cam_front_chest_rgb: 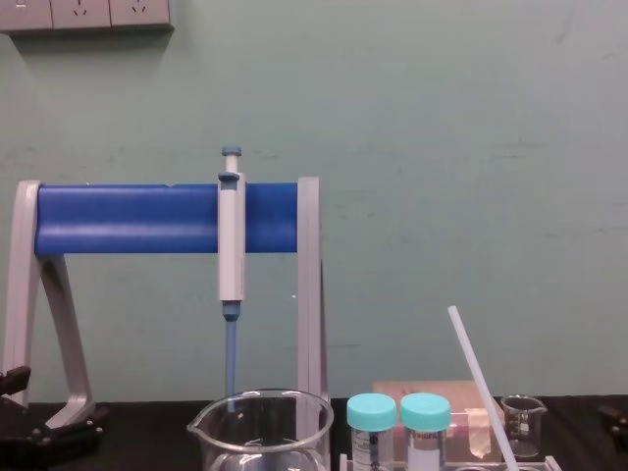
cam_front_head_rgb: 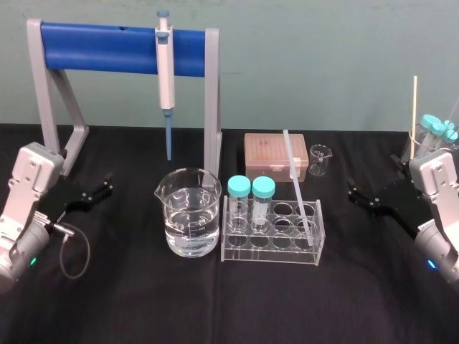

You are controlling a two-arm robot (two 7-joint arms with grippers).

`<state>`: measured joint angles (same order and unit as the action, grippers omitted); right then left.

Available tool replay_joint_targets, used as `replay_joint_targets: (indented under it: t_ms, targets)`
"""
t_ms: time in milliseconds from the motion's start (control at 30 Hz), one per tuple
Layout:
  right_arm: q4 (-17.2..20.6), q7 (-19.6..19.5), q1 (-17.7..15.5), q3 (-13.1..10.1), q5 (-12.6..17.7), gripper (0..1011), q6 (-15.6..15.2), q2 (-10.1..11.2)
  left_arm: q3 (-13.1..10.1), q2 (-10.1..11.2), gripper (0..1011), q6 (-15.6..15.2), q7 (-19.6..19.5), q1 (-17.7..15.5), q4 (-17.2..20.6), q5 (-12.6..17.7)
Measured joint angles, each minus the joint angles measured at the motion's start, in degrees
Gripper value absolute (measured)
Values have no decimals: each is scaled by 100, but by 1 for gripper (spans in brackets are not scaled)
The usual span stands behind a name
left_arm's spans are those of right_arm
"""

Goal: Pick up the stirring rod with one hand, then place it down.

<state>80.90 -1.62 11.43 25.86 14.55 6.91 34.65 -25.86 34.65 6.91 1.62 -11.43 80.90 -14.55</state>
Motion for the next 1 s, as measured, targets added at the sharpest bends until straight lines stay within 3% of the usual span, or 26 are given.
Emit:
replay_joint_targets:
  t_ms: [1000]
  targets:
    - [0,0,0,0,0,1004,0,0,0,0,1000,0,0,0,0,0]
